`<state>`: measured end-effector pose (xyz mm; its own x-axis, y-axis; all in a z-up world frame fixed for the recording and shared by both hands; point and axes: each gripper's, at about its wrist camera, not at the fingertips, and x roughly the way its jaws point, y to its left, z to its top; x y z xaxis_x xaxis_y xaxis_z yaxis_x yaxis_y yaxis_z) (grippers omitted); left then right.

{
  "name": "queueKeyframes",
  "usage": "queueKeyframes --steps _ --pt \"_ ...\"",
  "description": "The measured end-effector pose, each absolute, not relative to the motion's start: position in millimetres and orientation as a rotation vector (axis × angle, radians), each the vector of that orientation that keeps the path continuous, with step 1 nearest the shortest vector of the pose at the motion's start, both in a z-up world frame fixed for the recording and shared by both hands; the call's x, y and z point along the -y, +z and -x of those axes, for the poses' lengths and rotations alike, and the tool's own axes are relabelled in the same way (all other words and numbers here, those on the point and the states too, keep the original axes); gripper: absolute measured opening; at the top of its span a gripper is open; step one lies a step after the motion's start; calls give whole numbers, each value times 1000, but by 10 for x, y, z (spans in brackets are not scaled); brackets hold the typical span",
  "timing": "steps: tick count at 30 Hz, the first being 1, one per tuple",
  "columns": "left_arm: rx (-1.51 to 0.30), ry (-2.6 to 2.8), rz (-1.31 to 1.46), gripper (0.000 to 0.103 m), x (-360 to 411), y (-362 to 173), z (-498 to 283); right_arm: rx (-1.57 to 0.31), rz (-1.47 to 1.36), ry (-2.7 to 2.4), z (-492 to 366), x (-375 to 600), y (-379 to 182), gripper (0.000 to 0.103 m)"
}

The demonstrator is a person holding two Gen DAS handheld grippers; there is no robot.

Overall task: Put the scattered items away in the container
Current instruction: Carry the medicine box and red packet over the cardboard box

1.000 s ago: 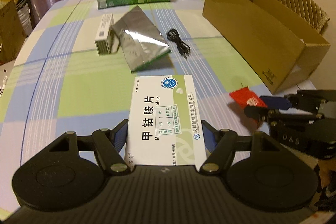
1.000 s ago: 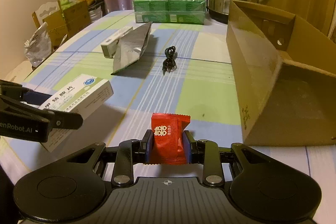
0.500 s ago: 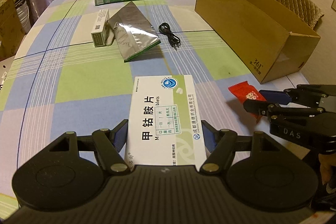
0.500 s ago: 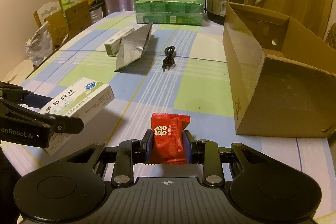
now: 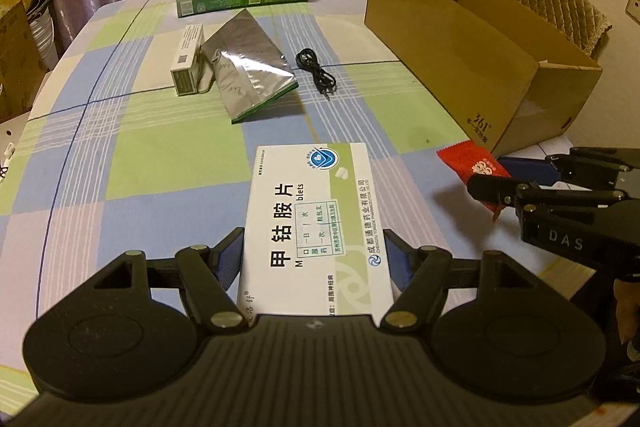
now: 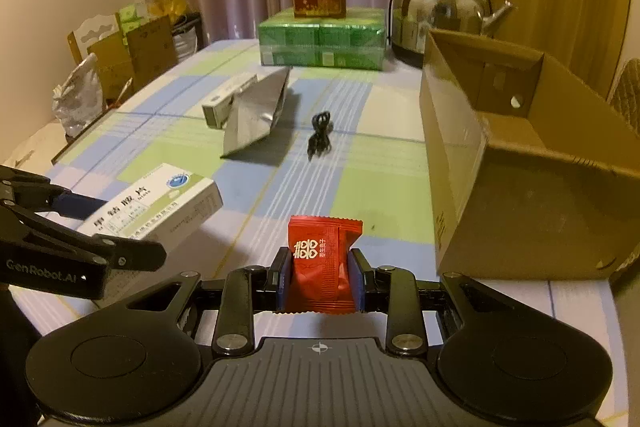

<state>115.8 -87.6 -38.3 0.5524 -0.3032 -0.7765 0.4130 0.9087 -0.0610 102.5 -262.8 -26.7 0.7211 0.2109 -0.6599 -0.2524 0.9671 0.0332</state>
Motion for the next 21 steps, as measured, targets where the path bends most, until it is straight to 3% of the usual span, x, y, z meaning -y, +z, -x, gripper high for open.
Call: queueKeyframes --steps 21 --pt "-801 -466 -140 67 1162 -2 -1121 -578 71 219 -969 2835 277 27"
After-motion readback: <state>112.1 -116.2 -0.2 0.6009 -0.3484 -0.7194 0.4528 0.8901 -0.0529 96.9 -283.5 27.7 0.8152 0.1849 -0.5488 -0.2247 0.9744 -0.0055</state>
